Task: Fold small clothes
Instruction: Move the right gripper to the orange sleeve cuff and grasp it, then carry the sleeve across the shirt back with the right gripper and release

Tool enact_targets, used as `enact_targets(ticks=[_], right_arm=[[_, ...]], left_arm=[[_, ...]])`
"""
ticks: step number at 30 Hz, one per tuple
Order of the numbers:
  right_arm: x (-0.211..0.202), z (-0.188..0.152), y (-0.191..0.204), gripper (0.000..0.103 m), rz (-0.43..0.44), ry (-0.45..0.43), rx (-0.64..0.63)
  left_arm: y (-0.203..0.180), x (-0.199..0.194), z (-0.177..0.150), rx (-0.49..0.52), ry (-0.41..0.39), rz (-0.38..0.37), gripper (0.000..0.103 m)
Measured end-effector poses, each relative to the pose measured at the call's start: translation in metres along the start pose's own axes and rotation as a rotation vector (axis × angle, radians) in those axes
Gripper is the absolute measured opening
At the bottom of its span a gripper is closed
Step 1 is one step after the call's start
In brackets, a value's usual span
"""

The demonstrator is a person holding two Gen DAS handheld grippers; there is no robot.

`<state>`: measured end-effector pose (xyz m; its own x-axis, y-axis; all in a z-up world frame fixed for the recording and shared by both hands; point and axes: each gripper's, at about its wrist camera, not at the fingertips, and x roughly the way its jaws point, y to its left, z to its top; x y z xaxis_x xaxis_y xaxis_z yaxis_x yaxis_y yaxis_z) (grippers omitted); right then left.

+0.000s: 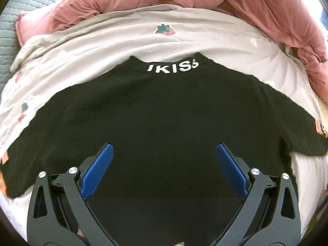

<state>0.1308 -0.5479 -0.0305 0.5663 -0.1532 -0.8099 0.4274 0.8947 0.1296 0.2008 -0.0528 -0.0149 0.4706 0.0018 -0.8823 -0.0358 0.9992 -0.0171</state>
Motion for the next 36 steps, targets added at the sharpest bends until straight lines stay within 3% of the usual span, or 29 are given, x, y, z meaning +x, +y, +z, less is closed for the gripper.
enact_targets(ticks=[7, 8, 9, 15, 16, 18, 20, 23, 28, 36], right_arm=[[0.022, 0.011, -0.024, 0.098, 0.002, 0.046, 0.045], [0.022, 0.012, -0.025, 0.092, 0.004, 0.047, 0.044], [0.025, 0.013, -0.027, 0.08, 0.003, 0.052, 0.045], [0.043, 0.022, -0.03, 0.075, 0.024, 0.072, 0.053], [0.044, 0.023, -0.03, 0.071, 0.026, 0.07, 0.054], [0.041, 0.027, -0.031, 0.047, 0.039, 0.057, 0.062], [0.037, 0.029, -0.031, 0.029, 0.082, 0.056, 0.065], [0.021, 0.031, -0.021, 0.018, 0.09, 0.027, 0.018], [-0.01, 0.036, 0.002, 0.016, 0.105, -0.038, -0.028], [-0.035, 0.042, 0.025, 0.016, -0.021, -0.104, -0.084]], left_arm=[[0.003, 0.017, 0.007, -0.022, -0.042, -0.015, 0.094], [0.007, 0.02, 0.005, -0.028, -0.05, -0.011, 0.094], [0.009, 0.023, 0.004, -0.027, -0.051, -0.004, 0.094], [0.024, 0.032, -0.003, -0.048, -0.06, 0.013, 0.094], [0.026, 0.032, -0.004, -0.052, -0.064, 0.012, 0.094], [0.029, 0.031, -0.006, -0.057, -0.074, 0.015, 0.094], [0.033, 0.028, -0.008, -0.061, -0.085, 0.013, 0.094], [0.039, 0.022, -0.01, -0.063, -0.111, 0.008, 0.094], [0.049, 0.015, -0.009, -0.087, -0.13, -0.012, 0.094], [0.061, 0.001, -0.015, -0.107, -0.167, -0.02, 0.094]])
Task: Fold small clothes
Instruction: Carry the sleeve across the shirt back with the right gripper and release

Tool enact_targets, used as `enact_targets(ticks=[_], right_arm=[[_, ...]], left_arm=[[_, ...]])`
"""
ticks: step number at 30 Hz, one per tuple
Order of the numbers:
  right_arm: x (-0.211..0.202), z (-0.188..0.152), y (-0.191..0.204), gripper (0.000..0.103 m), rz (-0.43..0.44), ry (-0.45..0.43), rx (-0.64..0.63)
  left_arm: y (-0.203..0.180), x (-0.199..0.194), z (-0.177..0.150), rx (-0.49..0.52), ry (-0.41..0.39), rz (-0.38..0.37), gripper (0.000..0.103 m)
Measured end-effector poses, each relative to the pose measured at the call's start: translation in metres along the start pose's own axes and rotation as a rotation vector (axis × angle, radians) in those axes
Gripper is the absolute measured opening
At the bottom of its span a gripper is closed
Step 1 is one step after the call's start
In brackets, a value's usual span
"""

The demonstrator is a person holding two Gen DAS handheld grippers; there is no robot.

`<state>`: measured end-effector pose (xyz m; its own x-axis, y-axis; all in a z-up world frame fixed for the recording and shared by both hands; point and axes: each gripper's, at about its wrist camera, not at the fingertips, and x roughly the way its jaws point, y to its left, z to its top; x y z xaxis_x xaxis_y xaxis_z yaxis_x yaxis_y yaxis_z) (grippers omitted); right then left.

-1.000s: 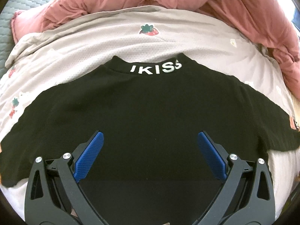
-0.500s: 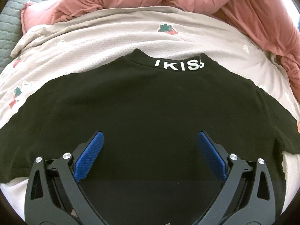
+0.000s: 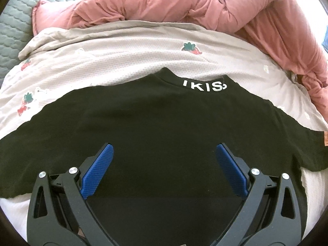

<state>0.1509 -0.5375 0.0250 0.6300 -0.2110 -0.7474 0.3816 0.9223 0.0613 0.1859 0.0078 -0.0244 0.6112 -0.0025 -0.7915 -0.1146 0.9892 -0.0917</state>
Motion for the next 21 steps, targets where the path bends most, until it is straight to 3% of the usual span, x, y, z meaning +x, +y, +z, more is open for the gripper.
enact_targets(ticks=[4, 8, 13, 21], right_arm=[[-0.007, 0.001, 0.015, 0.015, -0.087, -0.041, -0.097], [-0.019, 0.01, 0.029, 0.014, -0.042, -0.08, -0.116], [-0.044, 0.018, 0.072, 0.014, 0.15, -0.094, -0.142], [-0.065, 0.015, 0.154, 0.013, 0.377, -0.076, -0.202]], left_arm=[[0.005, -0.005, 0.0, -0.014, -0.011, -0.005, 0.094], [0.011, -0.009, 0.0, -0.028, -0.019, -0.014, 0.094], [0.018, -0.013, 0.002, -0.046, -0.028, -0.021, 0.094], [0.034, -0.019, 0.002, -0.079, -0.032, -0.032, 0.094]])
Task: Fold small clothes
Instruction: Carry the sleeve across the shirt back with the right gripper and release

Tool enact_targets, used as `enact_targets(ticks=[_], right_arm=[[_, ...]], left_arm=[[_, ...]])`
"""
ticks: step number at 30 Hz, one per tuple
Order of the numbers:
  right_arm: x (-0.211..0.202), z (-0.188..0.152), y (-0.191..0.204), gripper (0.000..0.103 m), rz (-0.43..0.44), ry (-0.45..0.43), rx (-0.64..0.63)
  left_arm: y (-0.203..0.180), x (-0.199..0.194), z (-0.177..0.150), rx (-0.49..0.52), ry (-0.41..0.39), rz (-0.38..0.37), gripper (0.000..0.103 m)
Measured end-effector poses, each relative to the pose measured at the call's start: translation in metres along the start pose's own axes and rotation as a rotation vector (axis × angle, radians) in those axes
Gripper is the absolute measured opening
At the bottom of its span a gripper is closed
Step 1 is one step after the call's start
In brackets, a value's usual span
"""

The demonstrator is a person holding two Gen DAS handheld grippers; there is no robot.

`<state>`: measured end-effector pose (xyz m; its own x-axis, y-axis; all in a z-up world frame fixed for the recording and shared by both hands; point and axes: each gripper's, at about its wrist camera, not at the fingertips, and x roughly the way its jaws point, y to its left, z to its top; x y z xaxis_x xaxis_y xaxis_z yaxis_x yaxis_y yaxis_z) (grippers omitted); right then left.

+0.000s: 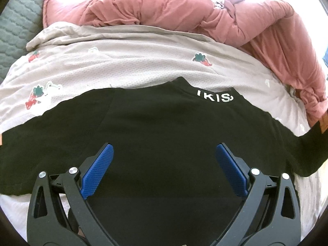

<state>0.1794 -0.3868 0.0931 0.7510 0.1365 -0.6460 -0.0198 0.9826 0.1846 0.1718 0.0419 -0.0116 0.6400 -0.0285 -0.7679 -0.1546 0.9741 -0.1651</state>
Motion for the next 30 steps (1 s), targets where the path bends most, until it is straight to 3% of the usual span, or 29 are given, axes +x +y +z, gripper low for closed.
enact_targets(ticks=[11, 25, 28, 30], right_arm=[[0.036, -0.004, 0.111, 0.013, 0.259, 0.085, -0.054], [0.081, -0.037, 0.198, 0.013, 0.402, 0.217, -0.105], [0.087, -0.04, 0.208, 0.017, 0.419, 0.224, -0.11], [0.088, -0.042, 0.212, 0.025, 0.436, 0.229, -0.113]], left_arm=[[0.018, -0.008, 0.001, -0.028, -0.015, -0.015, 0.094], [0.043, -0.007, -0.004, -0.113, 0.01, -0.087, 0.094], [0.044, -0.006, -0.005, -0.123, 0.015, -0.109, 0.094], [0.046, -0.005, -0.006, -0.133, 0.02, -0.13, 0.093]])
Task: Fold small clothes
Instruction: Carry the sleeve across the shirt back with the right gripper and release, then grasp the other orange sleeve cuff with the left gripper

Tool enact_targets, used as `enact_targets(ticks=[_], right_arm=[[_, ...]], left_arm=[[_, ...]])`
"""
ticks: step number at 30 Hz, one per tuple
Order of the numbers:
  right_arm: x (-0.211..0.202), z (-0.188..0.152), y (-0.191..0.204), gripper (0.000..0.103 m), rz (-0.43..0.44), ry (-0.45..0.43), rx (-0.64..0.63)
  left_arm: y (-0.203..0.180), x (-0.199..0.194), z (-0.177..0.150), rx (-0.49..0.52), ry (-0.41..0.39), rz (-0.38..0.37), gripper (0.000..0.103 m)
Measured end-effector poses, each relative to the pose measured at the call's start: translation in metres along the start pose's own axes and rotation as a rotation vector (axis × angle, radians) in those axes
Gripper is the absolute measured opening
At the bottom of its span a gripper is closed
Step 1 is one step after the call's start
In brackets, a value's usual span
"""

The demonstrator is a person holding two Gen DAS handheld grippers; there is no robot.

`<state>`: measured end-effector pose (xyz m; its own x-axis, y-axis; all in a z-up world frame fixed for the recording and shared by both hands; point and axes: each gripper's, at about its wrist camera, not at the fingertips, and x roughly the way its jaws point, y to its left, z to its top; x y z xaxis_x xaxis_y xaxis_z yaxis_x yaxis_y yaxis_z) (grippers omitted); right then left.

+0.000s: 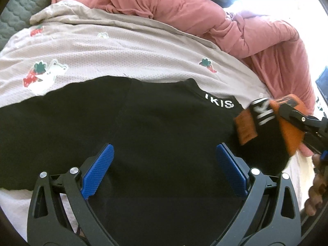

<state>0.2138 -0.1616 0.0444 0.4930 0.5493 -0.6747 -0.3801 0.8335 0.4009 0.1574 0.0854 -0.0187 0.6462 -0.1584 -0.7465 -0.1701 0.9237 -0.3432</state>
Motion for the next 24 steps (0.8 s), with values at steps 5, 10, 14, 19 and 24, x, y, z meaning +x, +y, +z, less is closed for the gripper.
enact_targets(ticks=[5, 10, 14, 19, 24], right_arm=[[-0.007, -0.002, -0.002, 0.04, -0.01, -0.019, -0.027], [-0.014, -0.008, -0.026, 0.048, -0.093, -0.027, -0.003], [-0.025, -0.019, -0.053, 0.048, -0.14, -0.031, 0.032], [-0.039, -0.03, -0.085, 0.049, -0.181, -0.04, 0.092], [-0.051, -0.04, -0.104, 0.049, -0.211, -0.045, 0.106]], left_arm=[[0.003, 0.003, -0.001, -0.019, 0.007, -0.047, 0.089], [0.005, 0.011, -0.004, -0.055, 0.038, -0.128, 0.08], [0.011, 0.014, -0.005, -0.132, 0.061, -0.249, 0.077], [0.013, 0.012, -0.004, -0.169, 0.053, -0.328, 0.077], [0.011, 0.014, -0.005, -0.185, 0.056, -0.371, 0.079]])
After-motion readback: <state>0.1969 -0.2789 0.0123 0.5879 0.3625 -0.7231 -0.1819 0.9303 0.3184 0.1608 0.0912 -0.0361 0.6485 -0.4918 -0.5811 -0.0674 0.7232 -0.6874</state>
